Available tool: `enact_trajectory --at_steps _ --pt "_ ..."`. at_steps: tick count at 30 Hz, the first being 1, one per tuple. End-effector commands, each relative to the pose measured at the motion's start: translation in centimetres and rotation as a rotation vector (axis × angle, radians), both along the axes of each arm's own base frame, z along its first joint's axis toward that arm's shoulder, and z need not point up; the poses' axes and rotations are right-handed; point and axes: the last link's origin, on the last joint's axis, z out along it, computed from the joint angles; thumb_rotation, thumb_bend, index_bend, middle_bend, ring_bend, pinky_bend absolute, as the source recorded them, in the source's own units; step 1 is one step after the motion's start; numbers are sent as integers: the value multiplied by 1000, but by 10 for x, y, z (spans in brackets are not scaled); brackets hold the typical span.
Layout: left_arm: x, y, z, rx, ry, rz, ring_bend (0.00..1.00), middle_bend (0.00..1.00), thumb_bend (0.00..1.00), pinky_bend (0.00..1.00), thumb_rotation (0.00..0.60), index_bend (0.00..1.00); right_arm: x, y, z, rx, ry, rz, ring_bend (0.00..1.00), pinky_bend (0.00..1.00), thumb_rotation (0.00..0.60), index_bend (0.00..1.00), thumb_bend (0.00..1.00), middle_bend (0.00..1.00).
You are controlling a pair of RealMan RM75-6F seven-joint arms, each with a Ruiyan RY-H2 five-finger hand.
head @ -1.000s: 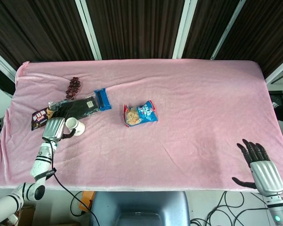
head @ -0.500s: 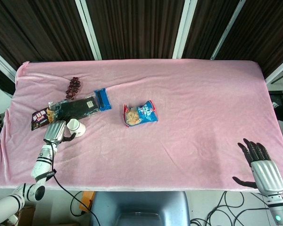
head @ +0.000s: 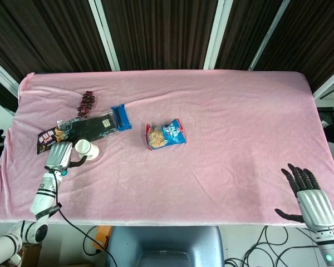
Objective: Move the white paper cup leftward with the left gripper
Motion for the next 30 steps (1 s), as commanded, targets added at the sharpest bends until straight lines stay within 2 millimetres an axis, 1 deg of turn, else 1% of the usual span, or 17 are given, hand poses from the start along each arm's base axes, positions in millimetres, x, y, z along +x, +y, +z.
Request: enact_trajectory --at_steps 1,5,9,13,17,20,22,23,24,25,26,27,29,30 --pt "-18 -23 21 7 38 8 388 466 319 416 600 407 0 0 0 -1 1 0 0 0 600 0 214 0" --pt "-39 -43 35 -4 70 60 388 463 316 403 600 396 1 0 -2 0 4 3 0 0 600 0 214 0" --pt "-56 -57 38 -19 76 110 388 458 316 392 600 394 3 0 -6 11 10 7 0 0 600 0 213 0" --pt "-69 -61 35 -34 73 143 387 450 317 381 600 388 4 -1 -10 21 16 10 0 0 600 0 214 0" --pt "-74 -62 33 -41 80 149 384 443 315 368 600 379 4 -1 -9 18 17 9 0 0 600 0 214 0" --pt "-75 -63 30 -52 73 150 371 429 313 356 600 353 4 -2 -8 12 15 7 0 0 600 0 214 0" --pt "-76 -64 29 -63 68 153 337 393 310 339 600 288 3 -1 -7 10 14 6 0 0 600 0 214 0" --pt "-76 -64 28 -68 63 154 295 343 309 322 600 210 3 -1 -7 9 13 6 0 0 600 0 214 0" --pt "-76 -64 28 -72 60 153 233 271 308 303 600 119 3 -1 -7 9 13 5 0 0 600 0 214 0" --pt "-75 -63 28 -71 60 151 185 216 307 289 600 67 3 -1 -6 9 13 6 0 0 600 0 214 0" --pt "-75 -63 29 -67 62 148 111 131 306 265 600 15 3 -1 -6 9 13 5 0 0 600 0 213 0" --pt "-75 -64 30 -61 64 143 54 64 302 240 600 0 3 -1 -6 9 12 5 0 0 600 0 213 0" --pt "-74 -64 31 -51 60 137 5 5 296 201 600 0 3 -1 -6 8 13 5 0 0 600 0 213 0" --pt "-74 -65 32 -49 59 136 1 1 293 193 600 0 3 -1 -6 8 13 5 0 0 600 0 214 0"
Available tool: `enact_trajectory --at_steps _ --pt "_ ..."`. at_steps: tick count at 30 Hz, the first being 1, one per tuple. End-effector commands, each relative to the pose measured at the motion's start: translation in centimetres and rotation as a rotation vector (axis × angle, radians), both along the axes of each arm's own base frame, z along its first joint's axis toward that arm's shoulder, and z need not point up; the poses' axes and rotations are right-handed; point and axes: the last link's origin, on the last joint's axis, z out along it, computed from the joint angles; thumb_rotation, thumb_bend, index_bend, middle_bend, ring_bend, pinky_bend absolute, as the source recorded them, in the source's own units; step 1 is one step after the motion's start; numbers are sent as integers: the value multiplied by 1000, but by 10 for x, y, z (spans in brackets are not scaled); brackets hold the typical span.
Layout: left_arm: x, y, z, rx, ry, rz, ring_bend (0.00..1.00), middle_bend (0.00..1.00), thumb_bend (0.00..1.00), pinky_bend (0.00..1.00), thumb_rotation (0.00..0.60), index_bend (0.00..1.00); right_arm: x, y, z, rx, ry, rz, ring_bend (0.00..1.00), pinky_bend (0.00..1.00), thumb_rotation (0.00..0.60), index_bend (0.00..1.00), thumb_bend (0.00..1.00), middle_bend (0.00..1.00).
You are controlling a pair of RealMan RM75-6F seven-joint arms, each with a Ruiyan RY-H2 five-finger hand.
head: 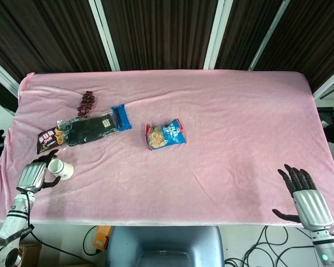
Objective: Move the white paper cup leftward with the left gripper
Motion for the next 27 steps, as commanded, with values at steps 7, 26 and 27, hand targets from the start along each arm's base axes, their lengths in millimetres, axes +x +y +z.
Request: enact_trajectory --at_steps 7,26,27 --pt "6 -25 28 52 57 -66 0 0 284 112 600 0 0 0 0 -1 2 -1 0 0 600 0 214 0" --pt "21 -131 36 105 33 -154 0 0 311 26 600 0 0 1 -9 22 37 -7 0 0 600 0 214 0" --pt "21 -131 36 108 33 -155 0 0 311 25 600 0 0 0 -8 20 35 -7 0 0 600 0 214 0"
